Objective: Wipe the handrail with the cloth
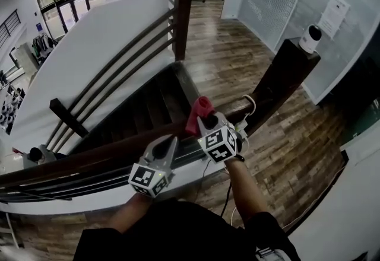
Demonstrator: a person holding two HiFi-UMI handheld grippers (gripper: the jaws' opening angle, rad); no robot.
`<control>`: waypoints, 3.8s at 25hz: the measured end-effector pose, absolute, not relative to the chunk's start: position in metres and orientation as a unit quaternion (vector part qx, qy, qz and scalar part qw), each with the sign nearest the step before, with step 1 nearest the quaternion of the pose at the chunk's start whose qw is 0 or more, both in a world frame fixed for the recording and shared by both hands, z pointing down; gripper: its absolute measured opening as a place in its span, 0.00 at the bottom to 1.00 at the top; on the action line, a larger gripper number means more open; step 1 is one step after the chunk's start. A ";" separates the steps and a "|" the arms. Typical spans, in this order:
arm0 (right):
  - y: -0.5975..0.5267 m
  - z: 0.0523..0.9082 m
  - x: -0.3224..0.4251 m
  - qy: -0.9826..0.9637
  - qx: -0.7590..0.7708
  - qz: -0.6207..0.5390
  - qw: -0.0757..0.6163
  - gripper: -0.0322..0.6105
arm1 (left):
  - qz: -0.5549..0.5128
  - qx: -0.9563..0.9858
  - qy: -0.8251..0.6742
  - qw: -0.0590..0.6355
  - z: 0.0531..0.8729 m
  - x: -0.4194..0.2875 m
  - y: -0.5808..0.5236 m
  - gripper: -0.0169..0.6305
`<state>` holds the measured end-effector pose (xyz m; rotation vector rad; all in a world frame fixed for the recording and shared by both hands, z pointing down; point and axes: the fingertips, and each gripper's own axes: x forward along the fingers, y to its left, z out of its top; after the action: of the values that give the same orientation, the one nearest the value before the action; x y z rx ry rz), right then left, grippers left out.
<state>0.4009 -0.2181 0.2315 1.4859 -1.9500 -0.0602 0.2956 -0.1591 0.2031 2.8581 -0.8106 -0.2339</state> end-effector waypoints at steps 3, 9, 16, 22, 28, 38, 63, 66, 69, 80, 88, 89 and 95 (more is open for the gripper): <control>-0.218 0.231 0.414 -0.745 0.576 -0.022 0.336 0.12 | -0.077 0.957 -0.266 0.081 0.203 0.308 -0.158 0.03; -0.219 0.231 0.437 -0.738 0.585 -0.018 0.335 0.12 | -0.080 0.961 -0.252 0.077 0.198 0.332 -0.160 0.03; -0.218 0.230 0.457 -0.733 0.589 -0.017 0.341 0.12 | -0.079 0.966 -0.235 0.068 0.195 0.352 -0.159 0.03; -0.219 0.230 0.487 -0.723 0.603 -0.005 0.337 0.12 | -0.067 0.968 -0.229 0.073 0.200 0.367 -0.160 0.03; -0.220 0.228 0.506 -0.714 0.610 -0.004 0.343 0.12 | -0.060 0.973 -0.213 0.073 0.201 0.380 -0.157 0.03; -0.219 0.229 0.545 -0.690 0.636 0.003 0.345 0.12 | -0.056 0.977 -0.196 0.066 0.200 0.397 -0.153 0.03; -0.200 0.164 0.522 -0.640 0.722 -0.092 0.249 0.12 | -0.081 0.953 -0.283 0.065 0.188 0.281 -0.151 0.03; -0.196 0.150 0.464 -0.661 0.706 -0.115 0.227 0.12 | -0.092 0.946 -0.305 0.061 0.189 0.235 -0.148 0.03; -0.189 0.137 0.399 -0.680 0.690 -0.144 0.202 0.12 | -0.097 0.938 -0.329 0.058 0.190 0.183 -0.145 0.03; -0.149 0.102 0.111 -0.800 0.545 -0.227 0.106 0.12 | -0.110 0.880 -0.459 0.056 0.195 -0.044 -0.106 0.03; -0.099 0.132 -0.098 -0.885 0.372 -0.254 0.119 0.12 | -0.081 0.800 -0.590 0.064 0.226 -0.210 -0.051 0.03; -0.089 0.138 -0.121 -0.897 0.343 -0.249 0.124 0.12 | -0.081 0.786 -0.609 0.069 0.229 -0.228 -0.044 0.03; -0.039 0.193 -0.227 -0.953 0.180 -0.207 0.126 0.12 | -0.080 0.705 -0.698 0.102 0.261 -0.301 -0.009 0.03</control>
<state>-0.2274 -0.0386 0.1933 0.5251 -2.7760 -0.6029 -0.3007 -0.0092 0.2614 2.0804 -2.0593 -0.2350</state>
